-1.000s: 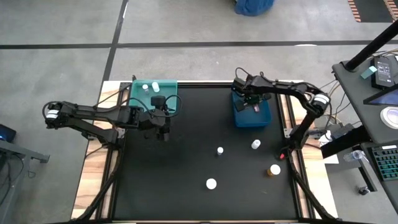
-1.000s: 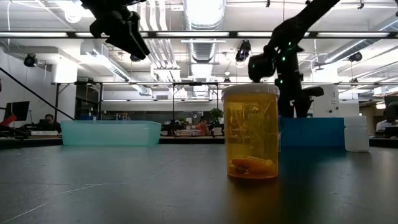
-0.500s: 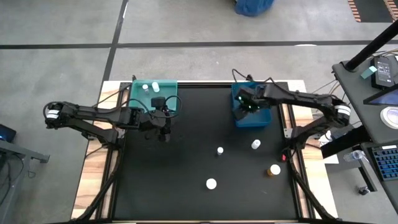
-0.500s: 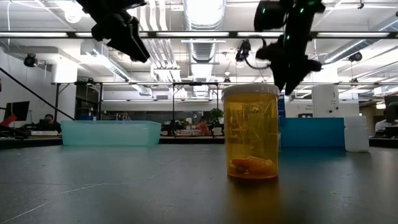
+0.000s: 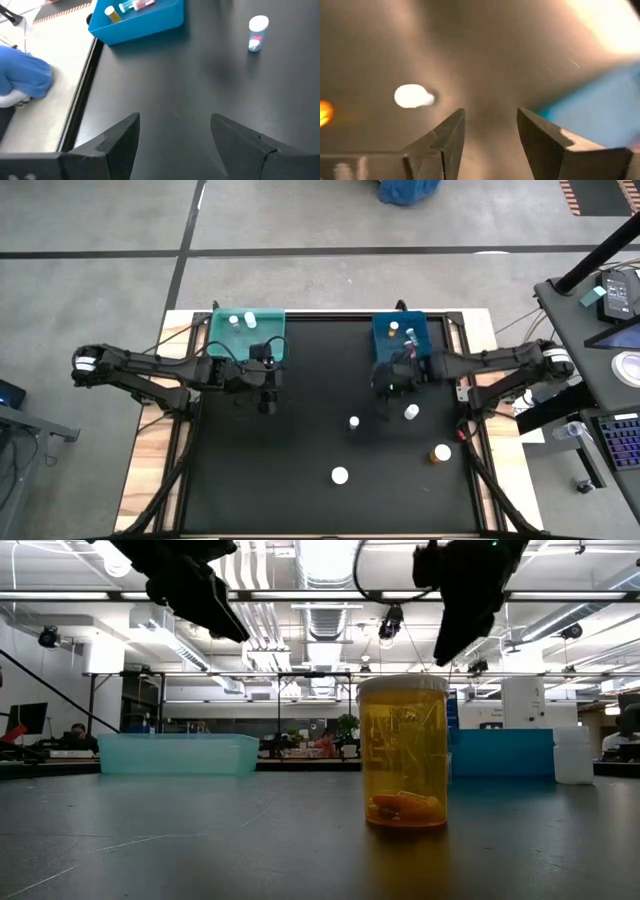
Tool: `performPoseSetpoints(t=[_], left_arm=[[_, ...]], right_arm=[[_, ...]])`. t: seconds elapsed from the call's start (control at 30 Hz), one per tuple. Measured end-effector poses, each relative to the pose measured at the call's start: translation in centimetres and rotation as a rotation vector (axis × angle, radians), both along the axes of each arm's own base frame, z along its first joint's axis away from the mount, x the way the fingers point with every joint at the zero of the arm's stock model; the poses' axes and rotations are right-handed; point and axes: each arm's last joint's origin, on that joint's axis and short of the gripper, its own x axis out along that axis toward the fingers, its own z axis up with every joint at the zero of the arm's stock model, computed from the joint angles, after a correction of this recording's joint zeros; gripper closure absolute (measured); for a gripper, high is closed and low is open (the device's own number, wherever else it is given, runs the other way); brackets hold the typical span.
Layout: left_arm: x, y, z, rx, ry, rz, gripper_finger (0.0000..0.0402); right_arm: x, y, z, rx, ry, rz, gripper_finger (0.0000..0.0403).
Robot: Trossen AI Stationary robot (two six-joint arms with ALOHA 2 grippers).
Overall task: Pick and place medicine bottles into bin by pill shape (circle, oval)
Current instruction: Put the blue capsule bottle into the light blue bin
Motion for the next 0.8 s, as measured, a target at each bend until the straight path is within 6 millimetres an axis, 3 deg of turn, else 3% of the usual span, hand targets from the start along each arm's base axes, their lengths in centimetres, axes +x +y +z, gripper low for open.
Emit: performPoseSetpoints(t=[0.23, 0.57, 0.8], left_arm=[[0.2, 0.0, 0.1, -0.014, -0.033, -0.004, 0.0173], [0.4, 0.0, 0.4, -0.011, -0.073, -0.008, 0.0173], [0.6, 0.0, 0.7, -0.01, -0.108, -0.009, 0.0173]], right_arm=[[0.8, 3.2, -3.0, -0.045, -0.147, 0.269, 0.0216], [-0.1, 3.2, -7.9, -0.05, -0.272, 0.346, 0.0216], [-0.6, 3.1, -9.2, -0.053, -0.302, 0.337, 0.021]])
